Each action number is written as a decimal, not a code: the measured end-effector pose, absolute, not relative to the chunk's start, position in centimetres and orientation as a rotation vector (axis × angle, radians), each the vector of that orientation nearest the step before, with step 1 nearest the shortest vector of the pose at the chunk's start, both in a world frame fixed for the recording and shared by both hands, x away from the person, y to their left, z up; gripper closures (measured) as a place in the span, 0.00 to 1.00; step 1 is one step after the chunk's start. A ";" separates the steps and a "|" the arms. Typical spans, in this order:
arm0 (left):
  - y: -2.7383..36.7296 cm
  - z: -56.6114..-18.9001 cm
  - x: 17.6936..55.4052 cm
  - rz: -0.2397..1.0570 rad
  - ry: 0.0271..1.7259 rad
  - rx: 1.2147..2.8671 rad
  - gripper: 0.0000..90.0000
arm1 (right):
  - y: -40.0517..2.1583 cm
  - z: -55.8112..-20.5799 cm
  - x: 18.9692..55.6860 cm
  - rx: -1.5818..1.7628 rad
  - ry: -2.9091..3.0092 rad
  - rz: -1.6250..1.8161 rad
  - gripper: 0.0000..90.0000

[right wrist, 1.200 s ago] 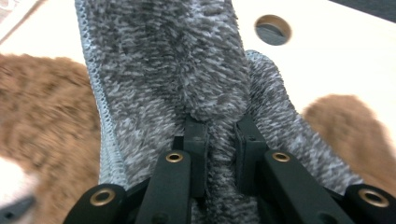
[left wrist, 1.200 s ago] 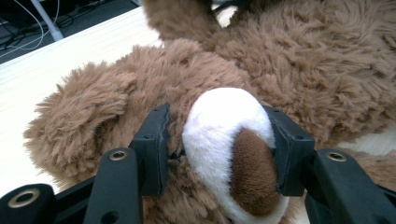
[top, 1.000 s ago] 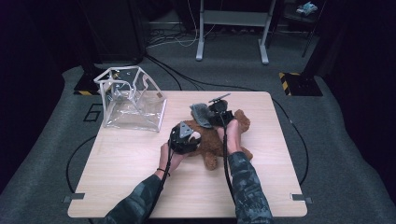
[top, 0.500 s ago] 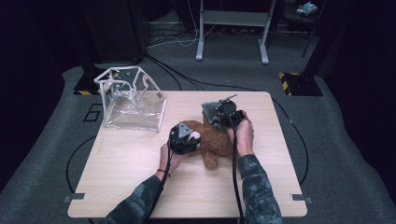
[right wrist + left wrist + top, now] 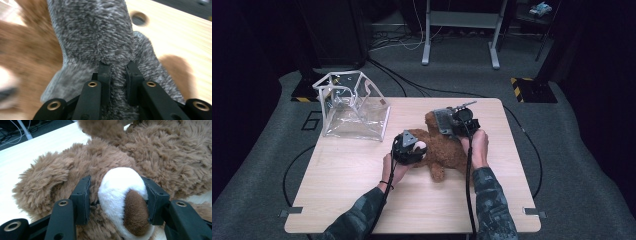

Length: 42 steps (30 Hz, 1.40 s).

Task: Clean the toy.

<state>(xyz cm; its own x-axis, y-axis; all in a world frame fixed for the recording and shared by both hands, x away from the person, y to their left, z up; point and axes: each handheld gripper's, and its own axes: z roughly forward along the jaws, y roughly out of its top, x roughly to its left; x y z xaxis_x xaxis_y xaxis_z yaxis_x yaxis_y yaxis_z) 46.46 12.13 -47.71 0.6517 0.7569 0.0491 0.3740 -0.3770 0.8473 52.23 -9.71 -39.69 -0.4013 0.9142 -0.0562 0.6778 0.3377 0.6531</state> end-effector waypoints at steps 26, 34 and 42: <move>12.1 -47.7 46.4 0.549 0.888 1.990 0.52 | -16.8 -41.7 51.5 1.545 2.060 0.487 0.87; 12.1 -47.6 46.5 0.545 0.890 1.992 0.52 | -21.4 -42.8 49.5 1.655 1.995 0.427 0.87; 12.1 -47.4 46.6 0.531 0.893 2.003 0.52 | -20.0 -43.6 48.0 1.723 2.051 0.776 0.87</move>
